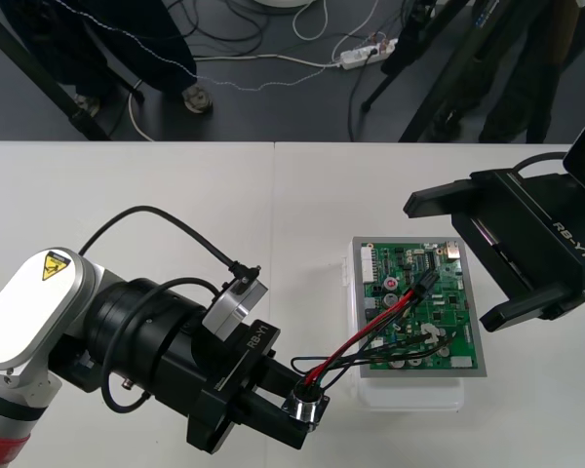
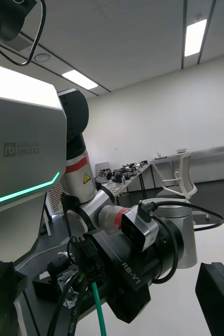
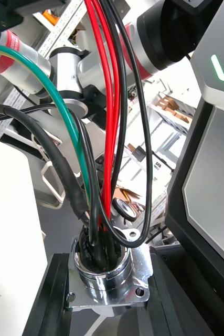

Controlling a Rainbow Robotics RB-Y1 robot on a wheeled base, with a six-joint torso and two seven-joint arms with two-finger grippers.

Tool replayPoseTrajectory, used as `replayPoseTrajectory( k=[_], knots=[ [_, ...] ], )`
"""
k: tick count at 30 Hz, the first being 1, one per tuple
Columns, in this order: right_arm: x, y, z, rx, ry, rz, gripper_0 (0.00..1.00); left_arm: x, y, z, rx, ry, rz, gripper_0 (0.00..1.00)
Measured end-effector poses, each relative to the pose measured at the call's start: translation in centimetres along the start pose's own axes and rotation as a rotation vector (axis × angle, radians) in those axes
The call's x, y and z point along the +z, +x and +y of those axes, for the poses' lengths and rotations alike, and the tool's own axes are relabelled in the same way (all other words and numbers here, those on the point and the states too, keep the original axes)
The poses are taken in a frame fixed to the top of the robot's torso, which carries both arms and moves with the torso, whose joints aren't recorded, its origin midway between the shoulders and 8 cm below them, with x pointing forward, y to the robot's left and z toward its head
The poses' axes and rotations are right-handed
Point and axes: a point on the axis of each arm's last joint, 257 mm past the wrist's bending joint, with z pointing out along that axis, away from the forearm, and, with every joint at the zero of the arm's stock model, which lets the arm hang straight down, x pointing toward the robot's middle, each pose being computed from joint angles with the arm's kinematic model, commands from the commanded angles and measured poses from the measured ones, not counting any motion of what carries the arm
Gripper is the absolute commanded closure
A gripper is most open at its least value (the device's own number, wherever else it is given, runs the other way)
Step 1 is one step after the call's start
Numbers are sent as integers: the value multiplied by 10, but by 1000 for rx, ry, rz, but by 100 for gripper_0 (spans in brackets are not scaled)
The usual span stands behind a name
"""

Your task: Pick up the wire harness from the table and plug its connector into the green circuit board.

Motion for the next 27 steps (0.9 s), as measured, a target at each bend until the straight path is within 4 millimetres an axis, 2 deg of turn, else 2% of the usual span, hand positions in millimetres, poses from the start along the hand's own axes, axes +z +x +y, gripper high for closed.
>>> replayPoseTrajectory(
  k=[3,16,27],
  knots=[
    [4,0,2,41,-13,-5,6,1,-2,0,3,0,-6,100],
    [22,-3,14,25,-74,-19,6,4,-6,0,-10,6,-18,100],
    [25,0,16,33,-82,-21,8,4,-6,0,-10,7,-21,100]
  ],
)
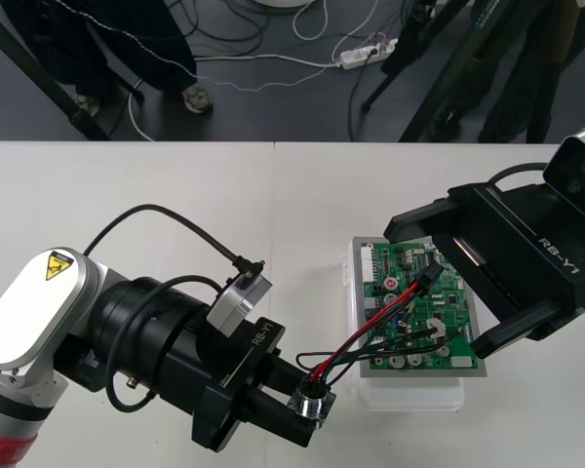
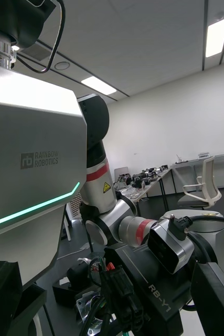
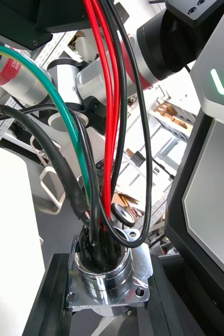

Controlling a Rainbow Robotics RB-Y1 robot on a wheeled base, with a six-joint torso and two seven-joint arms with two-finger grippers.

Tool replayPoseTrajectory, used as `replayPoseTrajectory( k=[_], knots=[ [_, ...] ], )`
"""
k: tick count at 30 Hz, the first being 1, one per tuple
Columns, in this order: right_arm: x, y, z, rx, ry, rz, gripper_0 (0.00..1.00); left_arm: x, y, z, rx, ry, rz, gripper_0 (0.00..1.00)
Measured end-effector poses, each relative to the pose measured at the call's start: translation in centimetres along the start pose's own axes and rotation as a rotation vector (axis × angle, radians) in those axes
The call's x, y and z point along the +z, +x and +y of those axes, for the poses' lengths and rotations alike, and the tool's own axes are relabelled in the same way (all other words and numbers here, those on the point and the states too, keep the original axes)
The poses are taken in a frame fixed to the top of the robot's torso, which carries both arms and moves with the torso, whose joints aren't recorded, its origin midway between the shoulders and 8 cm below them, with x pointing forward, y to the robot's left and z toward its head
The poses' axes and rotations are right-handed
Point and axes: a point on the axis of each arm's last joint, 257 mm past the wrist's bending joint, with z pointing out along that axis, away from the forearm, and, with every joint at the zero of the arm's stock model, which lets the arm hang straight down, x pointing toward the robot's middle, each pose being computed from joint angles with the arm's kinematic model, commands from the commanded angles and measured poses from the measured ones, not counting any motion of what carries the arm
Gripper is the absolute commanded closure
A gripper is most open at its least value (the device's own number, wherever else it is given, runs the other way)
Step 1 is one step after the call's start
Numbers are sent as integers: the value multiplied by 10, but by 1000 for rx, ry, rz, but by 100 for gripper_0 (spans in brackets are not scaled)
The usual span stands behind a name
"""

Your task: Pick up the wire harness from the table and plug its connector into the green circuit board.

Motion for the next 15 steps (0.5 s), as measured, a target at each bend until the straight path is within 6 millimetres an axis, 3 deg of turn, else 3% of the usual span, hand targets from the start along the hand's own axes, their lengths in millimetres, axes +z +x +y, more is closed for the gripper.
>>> replayPoseTrajectory(
  k=[2,3,4,15],
  knots=[
    [0,0,0,0,0,0,47,0,0,0,0,1,-1,100],
    [0,0,0,0,0,0,84,0,0,0,1,1,-2,100],
    [0,0,0,0,0,0,97,1,-1,0,1,1,-2,100],
    [0,0,0,0,-1,-1,100,1,-1,0,-8,1,-2,100]
  ],
)
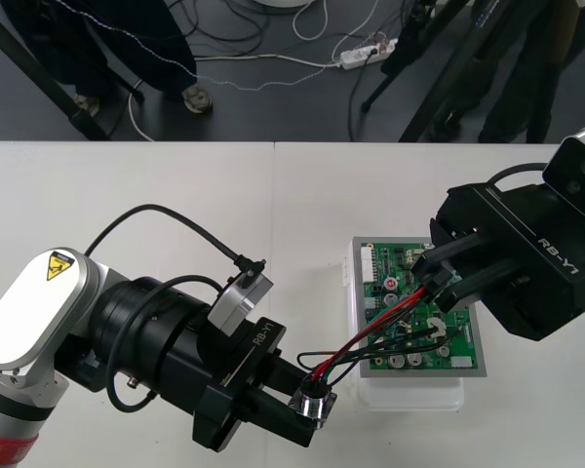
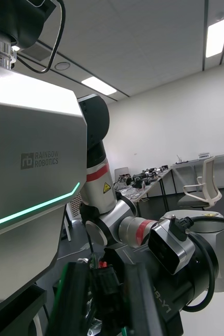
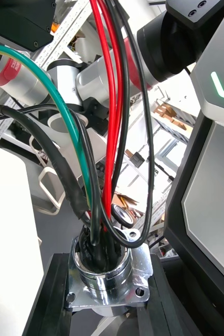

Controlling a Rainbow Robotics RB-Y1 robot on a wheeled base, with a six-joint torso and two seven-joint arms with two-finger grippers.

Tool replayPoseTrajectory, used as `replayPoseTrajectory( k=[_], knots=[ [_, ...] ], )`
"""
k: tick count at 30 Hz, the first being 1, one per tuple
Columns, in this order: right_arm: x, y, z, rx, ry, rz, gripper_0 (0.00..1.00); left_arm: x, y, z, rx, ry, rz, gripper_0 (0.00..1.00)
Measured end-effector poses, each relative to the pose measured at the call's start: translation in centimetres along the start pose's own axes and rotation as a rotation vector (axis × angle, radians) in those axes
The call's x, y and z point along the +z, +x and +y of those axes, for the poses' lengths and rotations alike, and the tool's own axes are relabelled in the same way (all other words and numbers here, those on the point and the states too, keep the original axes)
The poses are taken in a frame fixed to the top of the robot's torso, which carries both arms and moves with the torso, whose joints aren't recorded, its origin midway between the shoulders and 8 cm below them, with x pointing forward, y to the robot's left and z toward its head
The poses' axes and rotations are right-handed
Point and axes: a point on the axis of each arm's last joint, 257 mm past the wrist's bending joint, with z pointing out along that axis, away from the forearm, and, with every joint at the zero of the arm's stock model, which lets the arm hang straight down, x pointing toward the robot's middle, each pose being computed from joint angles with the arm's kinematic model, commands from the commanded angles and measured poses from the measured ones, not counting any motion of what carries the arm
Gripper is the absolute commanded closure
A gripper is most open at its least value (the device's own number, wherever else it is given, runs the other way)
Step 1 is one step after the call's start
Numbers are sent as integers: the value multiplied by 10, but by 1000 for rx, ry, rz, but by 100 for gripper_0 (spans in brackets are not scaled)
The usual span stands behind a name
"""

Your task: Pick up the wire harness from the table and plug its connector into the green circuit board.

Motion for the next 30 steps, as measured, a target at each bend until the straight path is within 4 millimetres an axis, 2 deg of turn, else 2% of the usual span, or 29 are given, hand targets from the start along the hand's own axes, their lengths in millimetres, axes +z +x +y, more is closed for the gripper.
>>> replayPoseTrajectory(
  k=[14,15,16,17,18,26,30],
  knots=[
    [0,0,0,0,0,0,100,0,-2,-1,0,5,-7,98],
    [0,0,0,0,0,0,100,0,-2,-2,0,6,-8,82],
    [0,0,0,0,0,0,100,0,-2,-2,0,6,-8,36],
    [0,0,0,0,0,0,100,0,-2,-2,0,7,-8,20],
    [0,0,0,0,0,0,100,0,-2,-2,0,7,-9,0],
    [0,0,0,0,0,-1,100,-1,-5,-3,6,6,-12,0],
    [0,0,0,0,0,-1,100,-7,-15,-4,48,-14,-14,0]
  ],
)
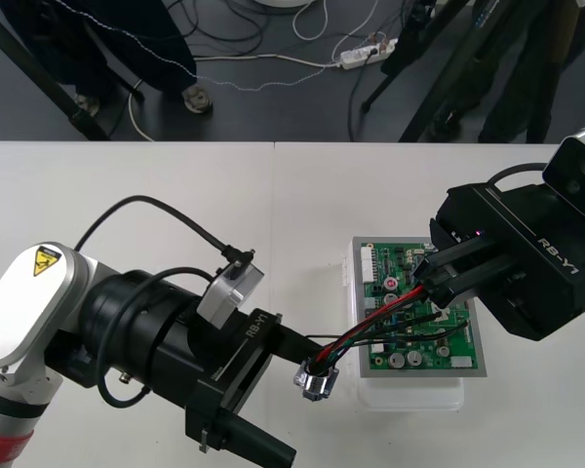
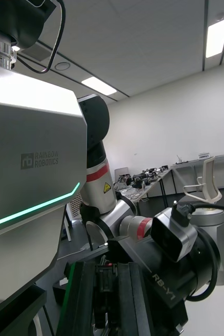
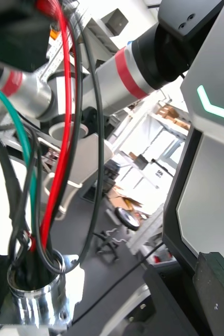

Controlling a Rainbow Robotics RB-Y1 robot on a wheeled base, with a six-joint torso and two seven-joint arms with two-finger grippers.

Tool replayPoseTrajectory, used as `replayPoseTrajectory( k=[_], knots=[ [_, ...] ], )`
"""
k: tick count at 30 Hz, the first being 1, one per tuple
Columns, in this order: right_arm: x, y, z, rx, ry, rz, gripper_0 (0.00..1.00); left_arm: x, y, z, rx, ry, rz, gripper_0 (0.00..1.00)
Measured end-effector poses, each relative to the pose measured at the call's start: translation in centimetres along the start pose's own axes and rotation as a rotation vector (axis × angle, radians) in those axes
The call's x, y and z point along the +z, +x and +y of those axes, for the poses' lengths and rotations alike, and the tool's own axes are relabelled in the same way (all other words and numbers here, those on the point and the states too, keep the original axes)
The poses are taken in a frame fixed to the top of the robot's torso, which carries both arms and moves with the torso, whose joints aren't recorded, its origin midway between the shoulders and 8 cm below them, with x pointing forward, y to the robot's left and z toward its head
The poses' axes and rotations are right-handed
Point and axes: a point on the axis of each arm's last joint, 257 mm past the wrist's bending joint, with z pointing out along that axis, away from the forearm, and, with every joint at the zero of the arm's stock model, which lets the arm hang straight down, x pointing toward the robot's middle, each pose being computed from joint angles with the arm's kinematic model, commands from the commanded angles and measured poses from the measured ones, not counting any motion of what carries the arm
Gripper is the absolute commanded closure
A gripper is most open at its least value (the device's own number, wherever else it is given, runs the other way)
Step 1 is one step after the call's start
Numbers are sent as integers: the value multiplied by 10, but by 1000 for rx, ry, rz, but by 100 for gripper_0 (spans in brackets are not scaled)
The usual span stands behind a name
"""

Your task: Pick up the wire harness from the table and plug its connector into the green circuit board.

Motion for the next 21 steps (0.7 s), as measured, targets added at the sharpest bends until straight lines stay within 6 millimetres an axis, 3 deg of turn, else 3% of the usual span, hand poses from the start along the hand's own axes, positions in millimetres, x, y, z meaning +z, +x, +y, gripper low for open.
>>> replayPoseTrajectory(
  k=[13,21],
  knots=[
    [-4,3,-3,10,15,-1,100,-26,-36,-4,162,-99,7,0],
    [-10,21,-4,30,58,36,100,-31,-51,-3,206,-161,2,0]
  ],
)
